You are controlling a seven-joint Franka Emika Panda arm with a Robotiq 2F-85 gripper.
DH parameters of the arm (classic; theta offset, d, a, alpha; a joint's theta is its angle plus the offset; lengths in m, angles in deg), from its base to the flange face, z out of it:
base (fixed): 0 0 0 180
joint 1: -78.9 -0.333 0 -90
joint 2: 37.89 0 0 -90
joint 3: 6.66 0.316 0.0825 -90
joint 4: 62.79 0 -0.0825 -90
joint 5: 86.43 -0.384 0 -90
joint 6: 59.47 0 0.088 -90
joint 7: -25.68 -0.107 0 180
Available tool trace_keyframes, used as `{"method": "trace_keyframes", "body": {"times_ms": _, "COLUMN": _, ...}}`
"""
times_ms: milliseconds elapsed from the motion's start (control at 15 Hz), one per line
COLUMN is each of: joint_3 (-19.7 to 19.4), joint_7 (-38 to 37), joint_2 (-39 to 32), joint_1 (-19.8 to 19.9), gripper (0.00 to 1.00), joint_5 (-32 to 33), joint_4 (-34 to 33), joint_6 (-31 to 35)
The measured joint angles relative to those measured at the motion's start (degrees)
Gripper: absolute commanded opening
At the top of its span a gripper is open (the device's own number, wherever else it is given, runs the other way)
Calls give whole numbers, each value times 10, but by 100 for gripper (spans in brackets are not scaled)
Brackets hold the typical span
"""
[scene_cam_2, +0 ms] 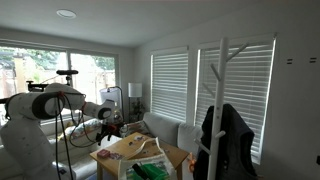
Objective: Move the book to the front left corner of the table
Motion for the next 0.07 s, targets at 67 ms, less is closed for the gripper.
{"method": "trace_keyframes", "body": {"times_ms": 67, "joint_3": -2, "joint_7": 2, "joint_2": 1, "joint_1": 2, "gripper": 100, "joint_5": -2, "joint_4": -2, "joint_6": 0}}
